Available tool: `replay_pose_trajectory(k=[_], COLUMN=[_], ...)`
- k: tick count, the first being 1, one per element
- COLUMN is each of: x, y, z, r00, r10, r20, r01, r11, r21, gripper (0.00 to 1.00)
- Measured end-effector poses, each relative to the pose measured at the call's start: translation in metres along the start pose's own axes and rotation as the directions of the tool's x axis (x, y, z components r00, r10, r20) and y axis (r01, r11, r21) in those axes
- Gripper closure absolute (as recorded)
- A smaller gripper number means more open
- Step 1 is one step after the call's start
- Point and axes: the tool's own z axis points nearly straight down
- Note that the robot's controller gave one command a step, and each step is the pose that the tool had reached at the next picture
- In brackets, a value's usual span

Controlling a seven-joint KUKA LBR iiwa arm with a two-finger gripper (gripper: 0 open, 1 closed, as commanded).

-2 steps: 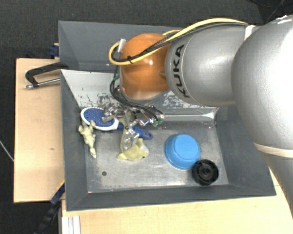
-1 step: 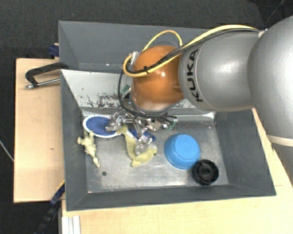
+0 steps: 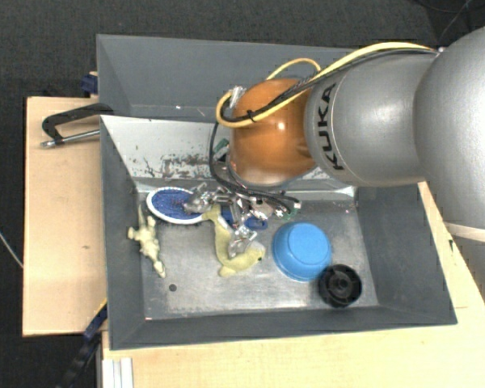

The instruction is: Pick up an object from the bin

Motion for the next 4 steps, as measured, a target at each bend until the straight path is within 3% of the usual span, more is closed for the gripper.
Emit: replay_pose_trajectory(k=[1,4], x=[-0.0069,-0.0065], y=[0.0034,0.0037], z=[-0.0043,-0.0039], r00=[1.0,1.0], r10=[0.0,0.0], r20=[0.021,0.019], r01=[0.0,0.0], r11=[1.0,1.0], r21=[-0.003,-0.004], gripper=[1.0,1.0])
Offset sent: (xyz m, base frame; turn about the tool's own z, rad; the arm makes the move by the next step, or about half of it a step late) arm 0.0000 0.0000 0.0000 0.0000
